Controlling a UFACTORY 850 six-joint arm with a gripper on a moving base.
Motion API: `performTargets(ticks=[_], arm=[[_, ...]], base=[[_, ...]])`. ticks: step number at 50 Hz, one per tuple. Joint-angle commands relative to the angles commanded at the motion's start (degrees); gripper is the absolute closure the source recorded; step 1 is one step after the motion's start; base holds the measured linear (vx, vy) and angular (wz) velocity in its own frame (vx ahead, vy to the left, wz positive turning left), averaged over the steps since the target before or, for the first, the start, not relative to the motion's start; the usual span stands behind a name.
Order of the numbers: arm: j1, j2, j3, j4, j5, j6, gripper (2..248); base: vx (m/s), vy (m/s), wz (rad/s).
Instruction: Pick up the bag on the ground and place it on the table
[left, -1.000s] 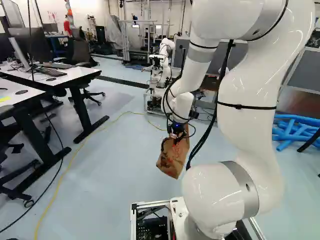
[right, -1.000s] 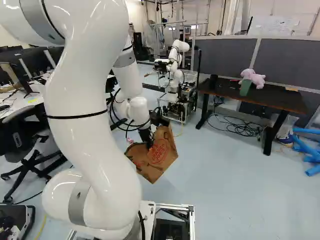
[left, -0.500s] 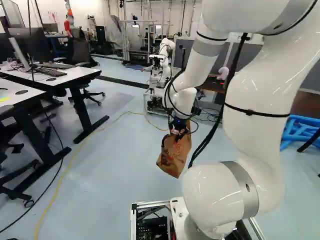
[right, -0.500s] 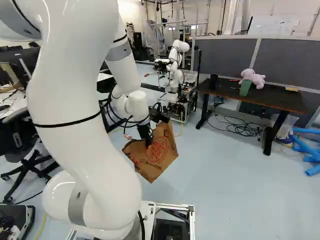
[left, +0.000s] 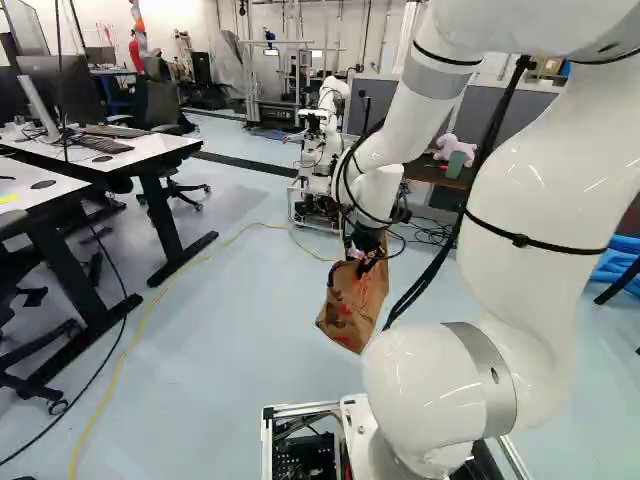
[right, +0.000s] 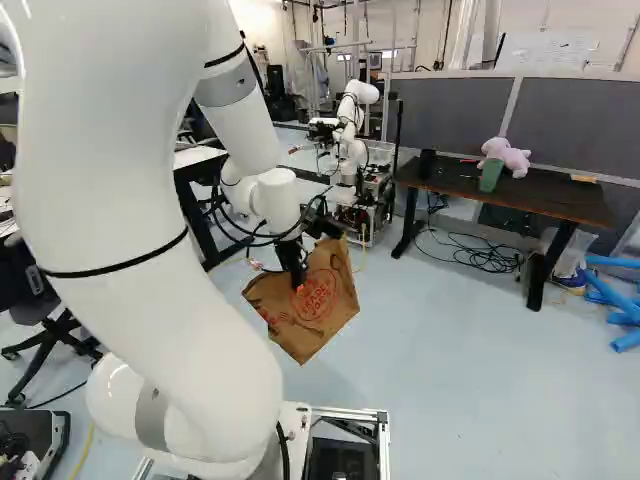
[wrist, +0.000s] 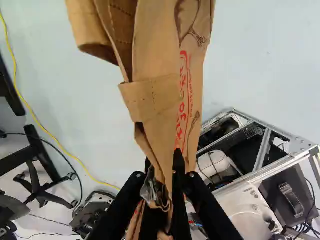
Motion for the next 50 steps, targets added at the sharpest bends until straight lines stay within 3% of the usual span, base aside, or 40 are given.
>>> performTargets(ticks=[50], arm=[[-3.41, 10.56, -1.0, 0.0, -12.82, 0.0, 227]], base=[[0.0, 0.0, 0.0]])
